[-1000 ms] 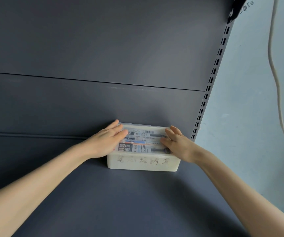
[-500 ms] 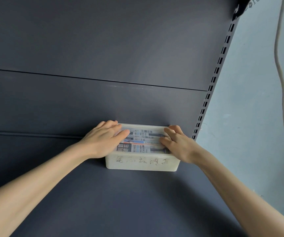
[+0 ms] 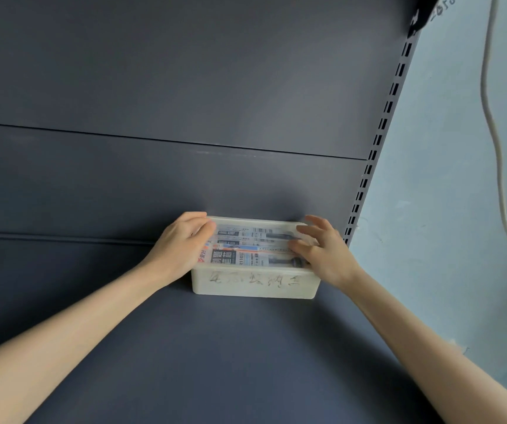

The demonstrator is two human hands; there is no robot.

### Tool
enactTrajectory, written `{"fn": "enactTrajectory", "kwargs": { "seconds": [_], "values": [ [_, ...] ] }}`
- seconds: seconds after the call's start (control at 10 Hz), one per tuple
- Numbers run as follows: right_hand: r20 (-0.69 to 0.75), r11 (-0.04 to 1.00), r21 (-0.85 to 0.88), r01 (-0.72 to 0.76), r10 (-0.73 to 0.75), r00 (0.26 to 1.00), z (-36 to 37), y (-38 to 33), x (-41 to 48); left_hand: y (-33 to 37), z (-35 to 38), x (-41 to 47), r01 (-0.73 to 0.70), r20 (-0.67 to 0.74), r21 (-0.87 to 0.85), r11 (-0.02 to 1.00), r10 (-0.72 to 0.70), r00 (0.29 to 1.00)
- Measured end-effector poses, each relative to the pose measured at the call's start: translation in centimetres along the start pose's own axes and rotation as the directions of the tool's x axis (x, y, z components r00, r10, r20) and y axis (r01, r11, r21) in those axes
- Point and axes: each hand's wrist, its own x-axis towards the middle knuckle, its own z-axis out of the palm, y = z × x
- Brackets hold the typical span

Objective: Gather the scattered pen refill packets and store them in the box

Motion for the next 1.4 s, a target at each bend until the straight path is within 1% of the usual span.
{"fn": "enactTrajectory", "kwargs": {
  "seconds": [0.1,0.2,0.3,0.4,0.5,0.6,0.7,0.8,0.9,1.0,1.1,1.2,1.3,1.4],
  "values": [
    [0.026,0.997,-0.066,0.047,-0.045,0.999,-0.4,-0.1,-0.4,-0.1,-0.2,0.1,-0.005,0.084,0.077,0.997,-0.002,0.996],
    [0.191,0.998,-0.023,0.05,-0.045,0.981,-0.9,-0.2,-0.9,-0.3,-0.6,0.1,0.015,0.22,0.071,0.997,-0.03,0.975],
    [0.241,0.989,-0.138,0.057,-0.023,0.97,-1.2,-0.4,-1.0,-0.5,-0.9,0.1,0.031,0.268,0.089,0.996,-0.053,0.962],
    [0.244,0.971,-0.227,0.074,-0.017,0.97,-1.3,-0.6,-1.0,-0.5,-1.0,-0.1,0.037,0.289,0.073,0.997,-0.057,0.956],
    [0.264,0.978,-0.198,0.06,-0.006,0.965,-1.2,-0.6,-1.0,-0.2,-0.9,-0.3,0.127,0.341,-0.128,0.984,-0.077,0.937],
    [0.285,0.983,-0.176,0.053,-0.001,0.958,-1.4,-0.5,-1.0,-0.1,-0.9,-0.3,0.135,0.378,-0.14,0.981,-0.073,0.923],
    [0.301,0.987,-0.157,0.027,0.021,0.953,-1.4,-0.5,-0.9,0.1,-1.3,-0.1,0.146,0.436,-0.101,0.984,-0.089,0.896],
    [0.302,0.978,-0.207,0.036,0.029,0.953,-1.3,-0.6,-0.9,-0.2,-1.5,0.3,0.15,0.467,-0.068,0.986,-0.101,0.879],
    [0.262,0.981,-0.19,0.034,0.018,0.965,-1.2,-0.5,-0.9,-0.3,-1.3,0.2,0.131,0.432,-0.094,0.987,-0.078,0.898],
    [0.261,0.991,-0.131,0.026,0.009,0.965,-1.0,-0.1,-0.9,-0.4,-0.8,-0.2,0.109,0.36,-0.173,0.979,-0.04,0.932],
    [0.22,0.993,0.106,-0.046,0.021,0.975,-0.7,0.1,-0.7,-0.6,-0.5,-0.4,0.069,0.297,-0.204,0.977,-0.005,0.955],
    [0.235,0.919,0.378,-0.11,0.019,0.972,-0.8,0.4,-0.7,-0.7,-0.5,-0.4,0.036,0.202,-0.186,0.982,0.002,0.979],
    [0.013,0.87,0.489,-0.053,0.053,0.999,-1.9,-0.2,-0.8,0.2,-2.0,-0.5,-0.077,0.033,-0.222,0.972,0.087,0.996],
    [-0.353,0.65,0.727,0.22,0.08,0.932,-6.1,-1.7,-1.0,2.1,-4.1,-0.2,-0.361,-0.358,-0.25,0.899,0.26,0.897]
  ]
}}
